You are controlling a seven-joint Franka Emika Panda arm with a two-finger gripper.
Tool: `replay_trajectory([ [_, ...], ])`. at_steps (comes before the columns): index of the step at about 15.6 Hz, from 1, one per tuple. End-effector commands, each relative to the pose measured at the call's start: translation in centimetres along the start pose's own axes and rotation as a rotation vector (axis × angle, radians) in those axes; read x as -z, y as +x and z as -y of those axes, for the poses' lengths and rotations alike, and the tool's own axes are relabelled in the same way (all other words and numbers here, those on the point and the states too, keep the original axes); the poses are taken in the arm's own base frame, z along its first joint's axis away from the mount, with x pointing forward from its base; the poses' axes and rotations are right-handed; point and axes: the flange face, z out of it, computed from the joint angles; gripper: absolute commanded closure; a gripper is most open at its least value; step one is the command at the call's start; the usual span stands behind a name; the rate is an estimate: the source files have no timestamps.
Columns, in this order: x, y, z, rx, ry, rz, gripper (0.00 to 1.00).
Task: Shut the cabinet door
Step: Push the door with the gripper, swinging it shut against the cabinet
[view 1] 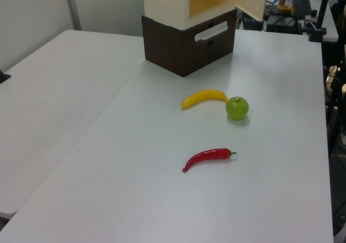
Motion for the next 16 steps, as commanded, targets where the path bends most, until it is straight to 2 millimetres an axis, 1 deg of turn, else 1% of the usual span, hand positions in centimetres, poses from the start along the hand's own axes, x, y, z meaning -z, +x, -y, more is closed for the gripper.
replay_trajectory([
  [1, -1.7, 0.3, 4.2, 0.002, 0.040, 0.008, 1.00],
  [2, -2.3, 0.5, 5.6, 0.012, 0.048, 0.008, 1.00],
  [4, -2.8, 1.2, 7.8, -0.023, 0.059, -0.042, 1.00],
  [5, -3.7, 1.6, 9.0, -0.041, 0.060, -0.058, 1.00],
  [6, -4.1, 2.0, 9.7, -0.052, 0.066, -0.083, 1.00],
  [7, -5.0, 2.3, 10.9, -0.044, 0.072, -0.099, 1.00],
  [9, -6.3, 3.0, 12.3, -0.024, 0.076, -0.141, 1.00],
  [10, -6.8, 3.4, 12.8, -0.023, 0.080, -0.166, 1.00],
  [12, -7.5, 4.2, 12.9, -0.027, 0.086, -0.229, 1.00],
  [13, -7.5, 4.6, 12.9, -0.032, 0.089, -0.266, 1.00],
  [15, -7.0, 5.2, 12.8, -0.035, 0.095, -0.333, 1.00],
  [16, -7.5, 5.4, 12.8, -0.037, 0.095, -0.349, 1.00],
])
